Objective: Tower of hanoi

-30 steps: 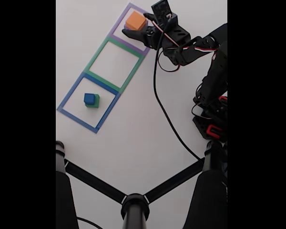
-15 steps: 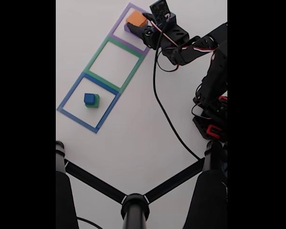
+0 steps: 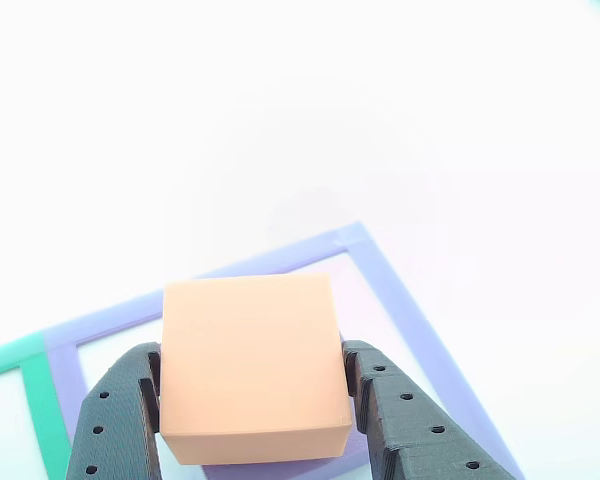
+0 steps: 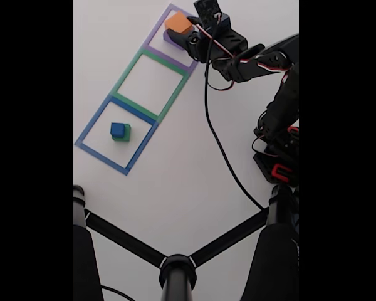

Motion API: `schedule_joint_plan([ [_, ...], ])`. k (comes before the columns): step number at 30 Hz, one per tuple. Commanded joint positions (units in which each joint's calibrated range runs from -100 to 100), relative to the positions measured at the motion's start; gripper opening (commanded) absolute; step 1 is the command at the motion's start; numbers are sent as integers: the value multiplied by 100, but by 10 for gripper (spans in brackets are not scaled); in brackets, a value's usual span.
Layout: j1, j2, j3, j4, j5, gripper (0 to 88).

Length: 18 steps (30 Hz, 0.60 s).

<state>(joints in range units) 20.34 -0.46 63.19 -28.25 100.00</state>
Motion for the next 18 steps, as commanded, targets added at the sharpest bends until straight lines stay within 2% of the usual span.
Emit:
schedule_joint_plan([
  [1,-147,-1276,-535,1712,0,117],
  [6,-262,-2446,-1652,4424,0,116],
  [12,-384,-3071,-3924,7953,0,111],
  [18,-620,-3287,-5896,10405,0,109],
])
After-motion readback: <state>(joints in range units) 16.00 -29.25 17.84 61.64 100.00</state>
